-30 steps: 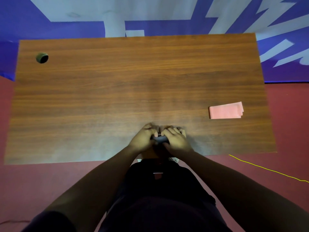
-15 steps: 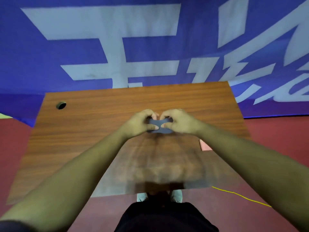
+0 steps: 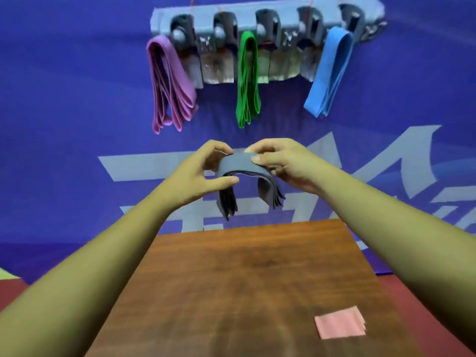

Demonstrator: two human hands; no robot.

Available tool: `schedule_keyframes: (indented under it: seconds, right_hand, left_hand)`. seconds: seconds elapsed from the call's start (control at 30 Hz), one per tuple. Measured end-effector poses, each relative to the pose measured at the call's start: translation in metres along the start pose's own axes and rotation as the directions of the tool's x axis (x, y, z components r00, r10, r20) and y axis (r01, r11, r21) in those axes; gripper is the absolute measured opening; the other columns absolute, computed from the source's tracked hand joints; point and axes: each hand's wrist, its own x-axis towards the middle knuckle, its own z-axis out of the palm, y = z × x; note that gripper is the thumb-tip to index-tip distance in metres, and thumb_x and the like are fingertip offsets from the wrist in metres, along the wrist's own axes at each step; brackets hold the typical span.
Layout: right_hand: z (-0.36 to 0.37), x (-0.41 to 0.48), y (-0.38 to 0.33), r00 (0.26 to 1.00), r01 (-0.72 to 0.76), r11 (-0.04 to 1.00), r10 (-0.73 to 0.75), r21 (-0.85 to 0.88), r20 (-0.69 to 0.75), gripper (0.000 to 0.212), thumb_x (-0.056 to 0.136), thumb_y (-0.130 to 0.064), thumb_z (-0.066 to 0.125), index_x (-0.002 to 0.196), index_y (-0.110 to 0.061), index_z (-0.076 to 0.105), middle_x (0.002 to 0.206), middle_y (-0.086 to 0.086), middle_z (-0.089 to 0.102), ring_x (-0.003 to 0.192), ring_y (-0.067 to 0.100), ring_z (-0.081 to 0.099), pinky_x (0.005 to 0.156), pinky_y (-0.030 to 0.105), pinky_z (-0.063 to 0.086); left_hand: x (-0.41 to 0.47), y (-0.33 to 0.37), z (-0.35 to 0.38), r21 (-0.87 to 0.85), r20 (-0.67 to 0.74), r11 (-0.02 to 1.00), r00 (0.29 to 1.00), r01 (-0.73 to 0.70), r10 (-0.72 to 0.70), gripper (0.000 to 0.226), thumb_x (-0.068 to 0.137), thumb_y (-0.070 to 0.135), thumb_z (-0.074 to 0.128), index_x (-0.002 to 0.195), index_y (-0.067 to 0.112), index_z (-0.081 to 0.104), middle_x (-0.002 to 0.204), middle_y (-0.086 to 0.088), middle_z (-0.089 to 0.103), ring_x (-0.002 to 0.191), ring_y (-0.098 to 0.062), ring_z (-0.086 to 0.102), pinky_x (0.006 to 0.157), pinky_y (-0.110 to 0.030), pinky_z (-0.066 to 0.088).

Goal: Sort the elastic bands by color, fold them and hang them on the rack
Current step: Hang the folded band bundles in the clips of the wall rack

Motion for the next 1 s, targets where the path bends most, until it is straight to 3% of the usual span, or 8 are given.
schedule_keyframes:
  seconds: [0.1, 0.2, 0.4, 0.5, 0.6, 0.8, 0.9, 1.0]
  right_hand:
    - [-0.003, 0.002, -0.027, 0.993, 0.108, 0.992, -0.11, -0.068, -0.035, 0.022, 0.09, -0.022, 0.065, 0.111, -0.026, 0.065, 0.081, 0.016, 0.052, 0.067, 0.017, 0.046, 0.06, 0.026, 0.035]
    - [-0.002, 0.0, -0.051, 0.977, 0.197, 0.96, -0.208, -0.198, -0.036, 0.025, 0.087, -0.034, 0.071, 0.111, -0.028, 0.065, 0.085, 0.002, 0.061, 0.076, 0.008, 0.056, 0.071, 0.02, 0.042]
    - [0.007, 0.012, -0.074, 0.922, 0.306, 0.851, -0.376, -0.427, -0.088, 0.034, 0.081, -0.03, 0.076, 0.112, -0.034, 0.061, 0.081, -0.01, 0.062, 0.074, 0.002, 0.056, 0.07, 0.018, 0.046]
    - [0.005, 0.019, -0.081, 0.881, 0.348, 0.835, -0.447, -0.426, -0.157, 0.029, 0.082, -0.027, 0.073, 0.11, -0.031, 0.064, 0.08, -0.009, 0.063, 0.075, 0.007, 0.058, 0.075, 0.025, 0.048]
    - [-0.008, 0.018, -0.089, 0.849, 0.374, 0.85, -0.475, -0.372, -0.231, 0.027, 0.082, -0.024, 0.072, 0.107, -0.025, 0.062, 0.086, 0.01, 0.07, 0.081, 0.026, 0.065, 0.079, 0.038, 0.052]
    - [-0.052, 0.002, -0.114, 0.768, 0.418, 0.846, -0.523, -0.33, -0.369, 0.01, 0.086, -0.01, 0.072, 0.095, -0.013, 0.07, 0.087, 0.002, 0.07, 0.082, 0.007, 0.063, 0.08, 0.023, 0.05]
    - [-0.075, -0.002, -0.124, 0.711, 0.418, 0.844, -0.534, -0.337, -0.457, 0.013, 0.084, -0.019, 0.074, 0.096, -0.015, 0.073, 0.093, 0.009, 0.072, 0.086, 0.013, 0.066, 0.083, 0.03, 0.054]
    - [-0.091, -0.001, -0.132, 0.672, 0.414, 0.844, -0.536, -0.342, -0.511, 0.015, 0.087, -0.02, 0.071, 0.099, -0.011, 0.073, 0.096, 0.012, 0.073, 0.084, 0.018, 0.068, 0.082, 0.03, 0.054]
  left_hand:
    - [0.017, 0.022, -0.016, -0.087, -0.063, 0.996, 0.998, -0.014, 0.008, 0.038, 0.082, 0.033, 0.074, 0.113, 0.02, 0.057, 0.103, -0.002, 0.067, 0.091, -0.018, 0.064, 0.086, -0.036, 0.052]
    - [0.031, 0.04, -0.03, -0.088, -0.1, 0.996, 0.995, -0.031, 0.022, 0.036, 0.086, 0.032, 0.072, 0.114, 0.016, 0.058, 0.105, -0.004, 0.068, 0.094, -0.016, 0.065, 0.083, -0.027, 0.051]
    - [0.049, 0.061, -0.053, -0.044, -0.168, 0.997, 0.985, -0.056, 0.048, 0.032, 0.086, 0.025, 0.07, 0.114, 0.015, 0.06, 0.106, -0.003, 0.07, 0.097, -0.018, 0.066, 0.086, -0.027, 0.054]
    - [0.057, 0.067, -0.058, -0.057, -0.198, 0.996, 0.979, -0.063, 0.051, 0.034, 0.083, 0.03, 0.071, 0.113, 0.016, 0.061, 0.106, -0.004, 0.071, 0.098, -0.016, 0.067, 0.087, -0.027, 0.054]
    - [0.067, 0.079, -0.055, -0.035, -0.196, 0.996, 0.978, -0.083, 0.075, 0.03, 0.086, 0.026, 0.071, 0.112, 0.015, 0.062, 0.104, -0.001, 0.072, 0.097, -0.012, 0.068, 0.085, -0.025, 0.053]
    - [0.104, 0.113, -0.038, 0.112, -0.225, 0.983, 0.96, -0.146, 0.168, 0.027, 0.081, 0.04, 0.074, 0.102, 0.025, 0.066, 0.095, 0.004, 0.073, 0.091, -0.013, 0.069, 0.083, -0.032, 0.056]
    - [0.125, 0.136, -0.028, 0.183, -0.273, 0.969, 0.939, -0.164, 0.21, 0.023, 0.08, 0.038, 0.075, 0.096, 0.025, 0.066, 0.086, 0.006, 0.073, 0.077, -0.003, 0.065, 0.071, -0.02, 0.052]
    - [0.148, 0.153, -0.025, 0.271, -0.275, 0.951, 0.935, -0.149, 0.225, 0.026, 0.08, 0.047, 0.072, 0.097, 0.028, 0.066, 0.086, 0.009, 0.073, 0.079, -0.002, 0.066, 0.073, -0.022, 0.053]
